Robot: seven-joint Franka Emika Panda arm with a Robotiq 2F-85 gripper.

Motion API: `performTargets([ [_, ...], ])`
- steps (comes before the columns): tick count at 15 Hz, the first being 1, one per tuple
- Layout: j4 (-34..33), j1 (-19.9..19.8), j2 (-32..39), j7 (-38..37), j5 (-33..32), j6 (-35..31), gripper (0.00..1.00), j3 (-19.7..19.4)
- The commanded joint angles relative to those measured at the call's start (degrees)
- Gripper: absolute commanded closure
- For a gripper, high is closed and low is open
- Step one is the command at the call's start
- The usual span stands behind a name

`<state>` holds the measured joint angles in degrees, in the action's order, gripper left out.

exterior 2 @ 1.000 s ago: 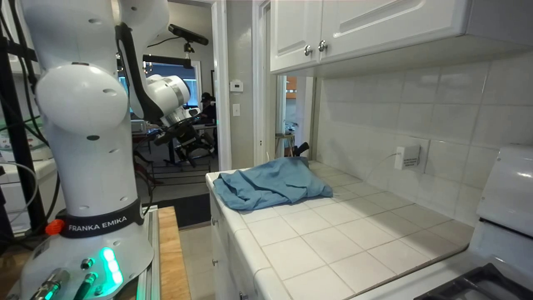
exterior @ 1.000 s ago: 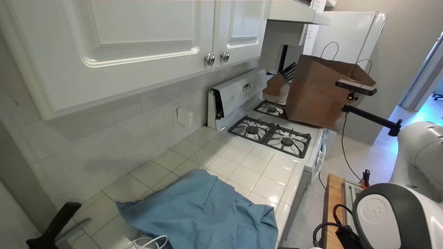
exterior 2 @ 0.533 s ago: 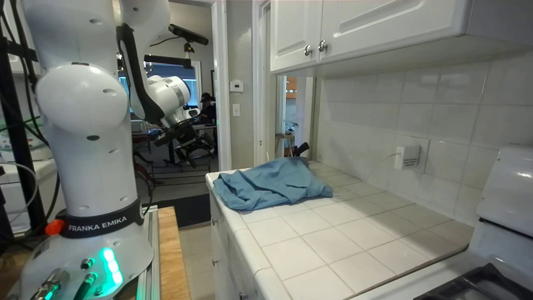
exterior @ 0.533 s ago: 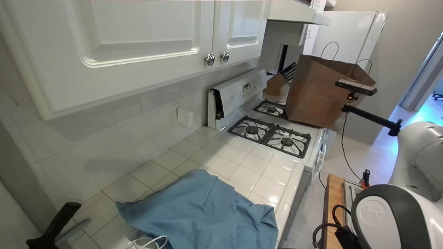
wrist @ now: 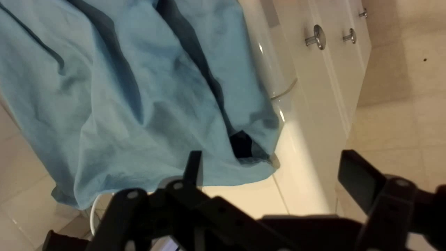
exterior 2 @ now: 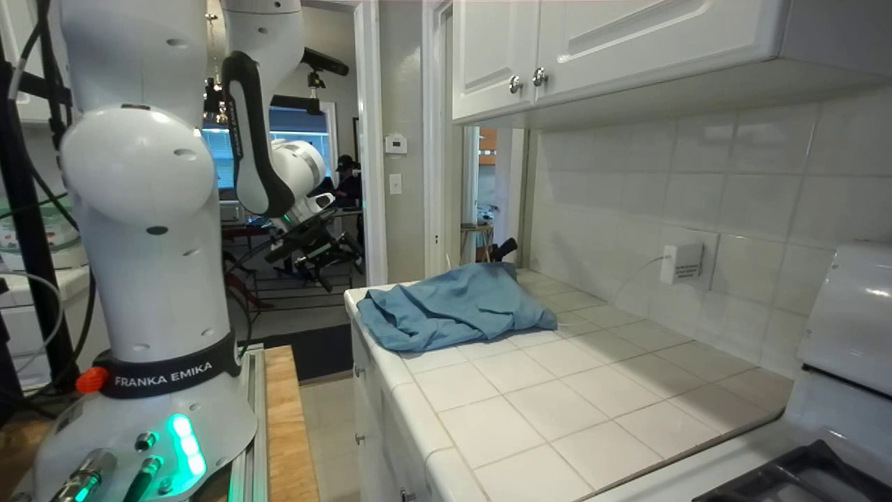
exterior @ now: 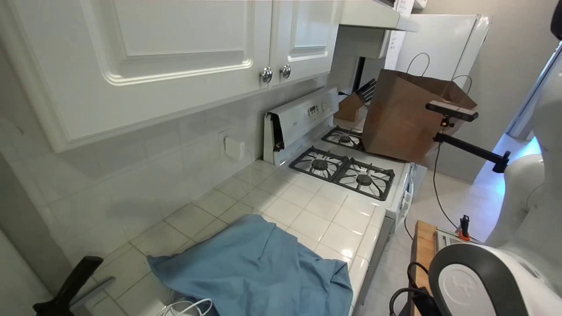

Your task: Fold the towel in half

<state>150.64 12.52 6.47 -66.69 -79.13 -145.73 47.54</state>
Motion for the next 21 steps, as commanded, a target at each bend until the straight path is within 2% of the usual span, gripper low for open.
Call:
performTargets([
  [1,-2.5,5.1,6.6,-4.6,-9.4,1.7,0.0,-6.3],
  [4,-4.3,8.1,10.5,-7.9,-17.2,2.9,0.0,-10.2],
  [8,-7.2,11.0,15.2,-12.6,-24.5,6.8,0.0,-12.9],
  [9,-7.8,11.6,16.2,-13.3,-25.6,8.0,0.05,-13.3],
  [10,-8.3,11.9,17.1,-13.8,-26.5,8.6,0.28,-13.6],
  [12,-9.1,12.4,18.2,-14.4,-27.6,9.9,0.33,-13.8],
  [21,-8.2,12.3,15.8,-10.6,-23.8,9.0,0.95,-12.8],
])
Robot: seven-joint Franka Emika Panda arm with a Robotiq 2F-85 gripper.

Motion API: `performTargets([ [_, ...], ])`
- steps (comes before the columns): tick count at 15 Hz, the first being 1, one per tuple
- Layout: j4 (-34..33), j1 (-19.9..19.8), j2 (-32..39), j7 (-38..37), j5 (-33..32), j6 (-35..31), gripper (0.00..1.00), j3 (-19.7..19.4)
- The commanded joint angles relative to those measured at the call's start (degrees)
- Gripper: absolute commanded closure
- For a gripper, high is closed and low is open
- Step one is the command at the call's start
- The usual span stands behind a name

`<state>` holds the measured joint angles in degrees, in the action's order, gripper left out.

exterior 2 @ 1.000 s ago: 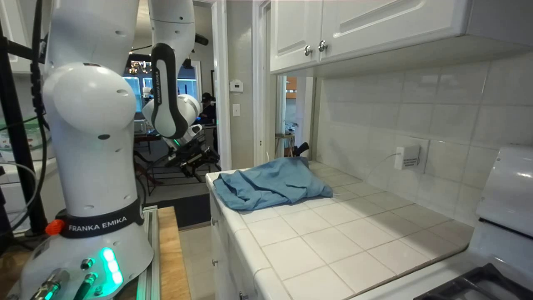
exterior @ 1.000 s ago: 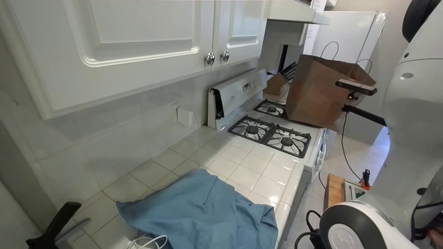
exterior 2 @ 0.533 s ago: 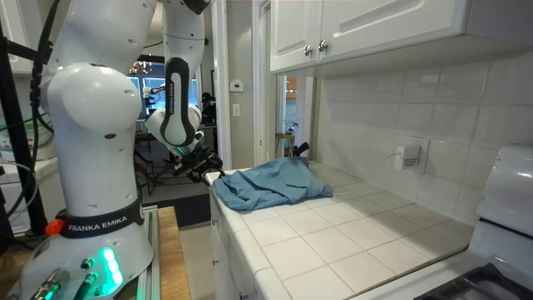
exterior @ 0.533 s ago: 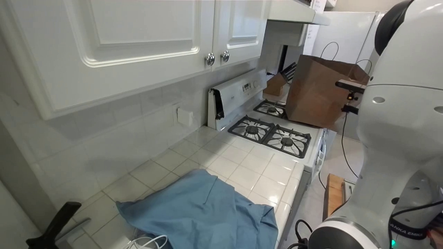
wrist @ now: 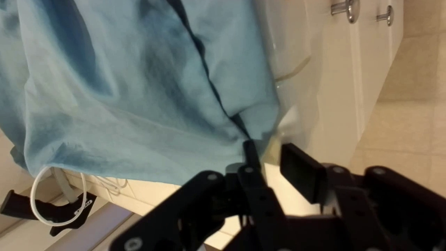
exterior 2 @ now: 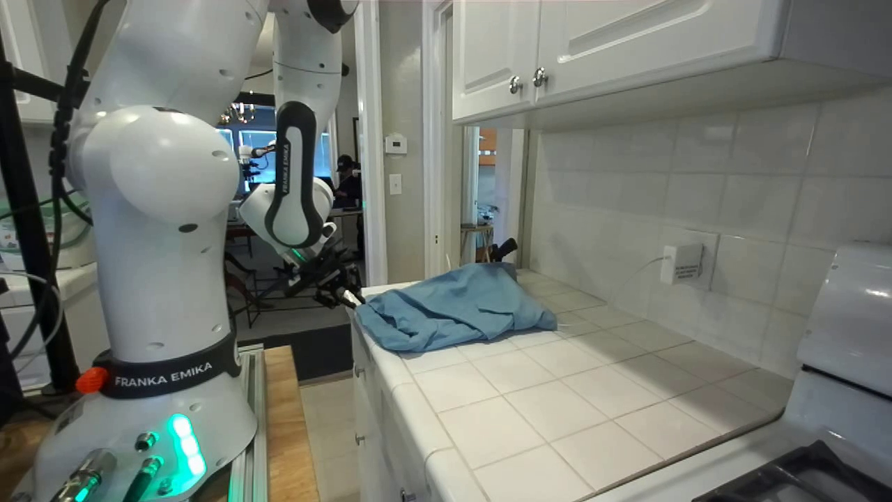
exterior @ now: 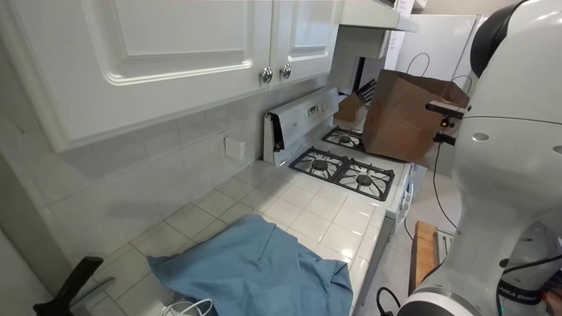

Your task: Fold the towel in half

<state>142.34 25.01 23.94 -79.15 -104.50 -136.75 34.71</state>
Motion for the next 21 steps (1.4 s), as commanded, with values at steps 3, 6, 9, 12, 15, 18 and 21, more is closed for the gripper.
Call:
performTargets([
  [3,0.1,-1.0,-3.5,2.5,1.6,-0.9,1.0,-0.1],
  [6,0.0,-2.1,-5.2,4.3,1.8,-2.1,1.0,-0.6],
  [9,0.0,-3.0,-5.8,6.2,2.1,-3.6,1.0,-1.2],
  [12,0.2,-4.0,-6.2,9.7,6.6,-7.9,0.72,-1.5],
  [15,0.8,-4.8,-8.5,19.2,18.8,-12.4,0.53,-1.5],
  [18,0.7,-4.1,-10.5,27.4,28.1,-12.9,0.32,-2.1],
  [21,0.4,-3.6,-10.3,33.2,33.3,-14.5,0.12,-3.3],
])
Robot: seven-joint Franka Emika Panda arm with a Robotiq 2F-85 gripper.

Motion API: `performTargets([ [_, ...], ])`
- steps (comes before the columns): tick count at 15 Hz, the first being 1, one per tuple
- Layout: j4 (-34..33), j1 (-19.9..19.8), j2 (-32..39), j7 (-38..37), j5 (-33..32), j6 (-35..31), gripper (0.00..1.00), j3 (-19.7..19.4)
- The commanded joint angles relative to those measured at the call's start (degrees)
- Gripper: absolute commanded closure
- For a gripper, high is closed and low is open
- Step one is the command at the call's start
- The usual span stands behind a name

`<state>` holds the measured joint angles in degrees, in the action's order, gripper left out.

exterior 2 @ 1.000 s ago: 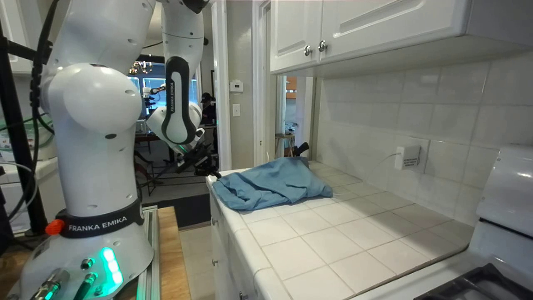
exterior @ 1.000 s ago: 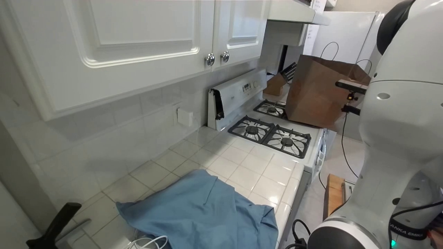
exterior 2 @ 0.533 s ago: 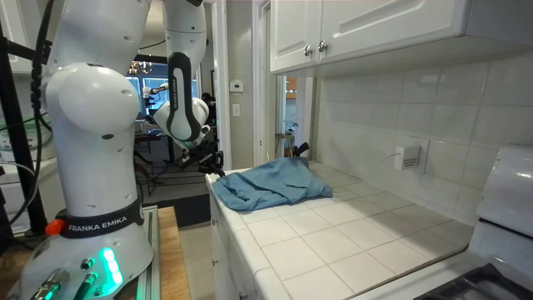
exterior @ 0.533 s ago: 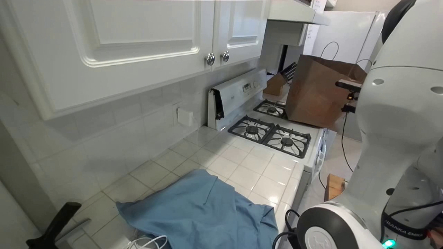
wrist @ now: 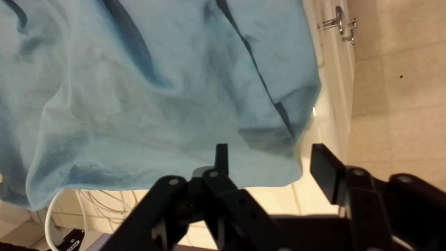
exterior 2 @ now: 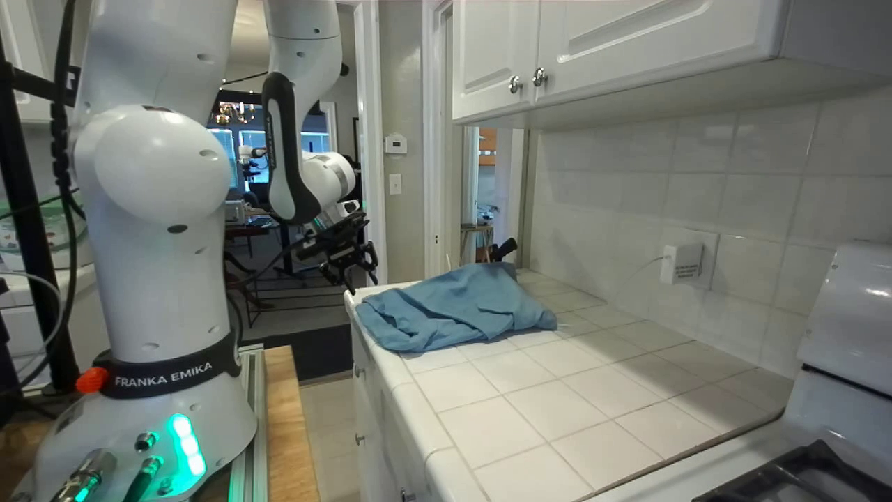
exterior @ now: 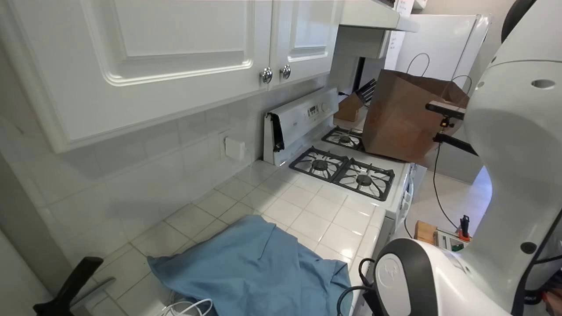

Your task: Fold the towel in half

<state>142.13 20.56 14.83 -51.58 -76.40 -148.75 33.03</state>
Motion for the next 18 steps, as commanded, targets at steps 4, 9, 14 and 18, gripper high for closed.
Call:
performTargets([
  [4,0.6,2.0,-0.1,7.9,5.3,-6.7,0.0,-4.3],
  [9,1.1,0.4,1.2,7.8,3.1,-9.2,0.12,-4.6],
  [14,1.2,0.5,2.4,6.5,0.3,-9.2,0.23,-5.5],
  [18,1.3,0.6,3.3,5.9,-2.9,-9.5,0.21,-6.7],
])
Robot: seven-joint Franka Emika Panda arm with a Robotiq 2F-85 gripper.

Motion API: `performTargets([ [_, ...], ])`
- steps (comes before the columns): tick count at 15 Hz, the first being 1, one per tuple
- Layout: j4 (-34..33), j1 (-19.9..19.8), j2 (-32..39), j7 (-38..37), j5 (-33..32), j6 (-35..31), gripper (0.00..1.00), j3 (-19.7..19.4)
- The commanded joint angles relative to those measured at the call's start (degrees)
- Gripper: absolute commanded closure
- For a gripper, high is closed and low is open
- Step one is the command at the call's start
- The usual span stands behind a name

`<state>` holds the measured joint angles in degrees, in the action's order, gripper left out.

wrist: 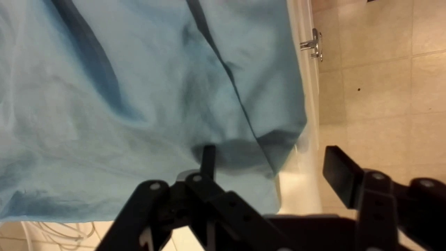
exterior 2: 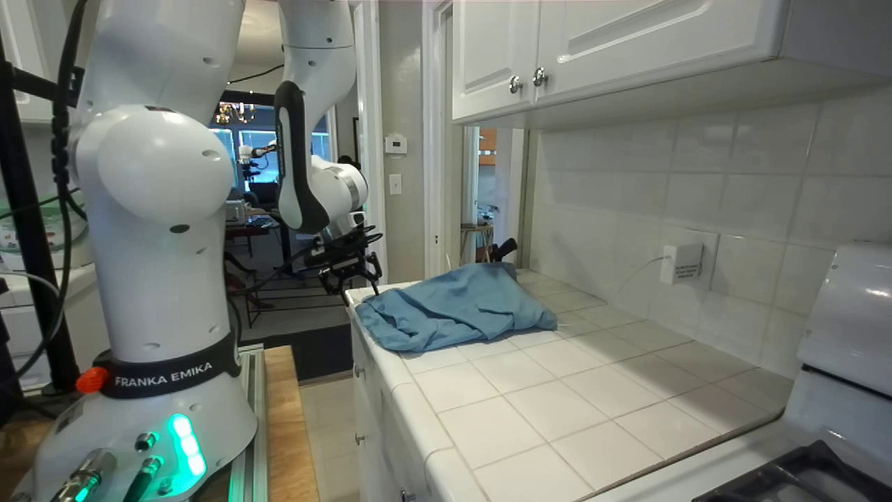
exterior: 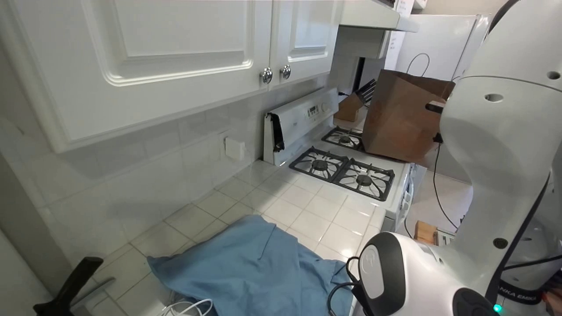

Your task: Fold the towel in half

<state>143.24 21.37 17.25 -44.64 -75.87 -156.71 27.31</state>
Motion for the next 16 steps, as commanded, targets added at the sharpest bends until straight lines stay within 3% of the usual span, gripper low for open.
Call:
performTargets([
  [1,0.1,-0.1,1.2,-1.2,-4.5,-1.7,0.22,-1.2],
  [3,0.1,-0.1,1.6,-1.8,-6.6,-2.0,0.32,-1.7],
  [5,0.0,-0.1,1.8,-2.6,-8.6,-2.6,0.57,-2.1],
  [10,0.1,0.0,1.7,-5.5,-12.3,-3.3,0.93,-2.3],
  [12,0.5,-0.1,1.0,-6.3,-12.5,-3.5,1.0,-2.1],
  [16,1.5,-1.1,-0.4,-5.4,-10.1,-4.0,1.0,-2.0],
])
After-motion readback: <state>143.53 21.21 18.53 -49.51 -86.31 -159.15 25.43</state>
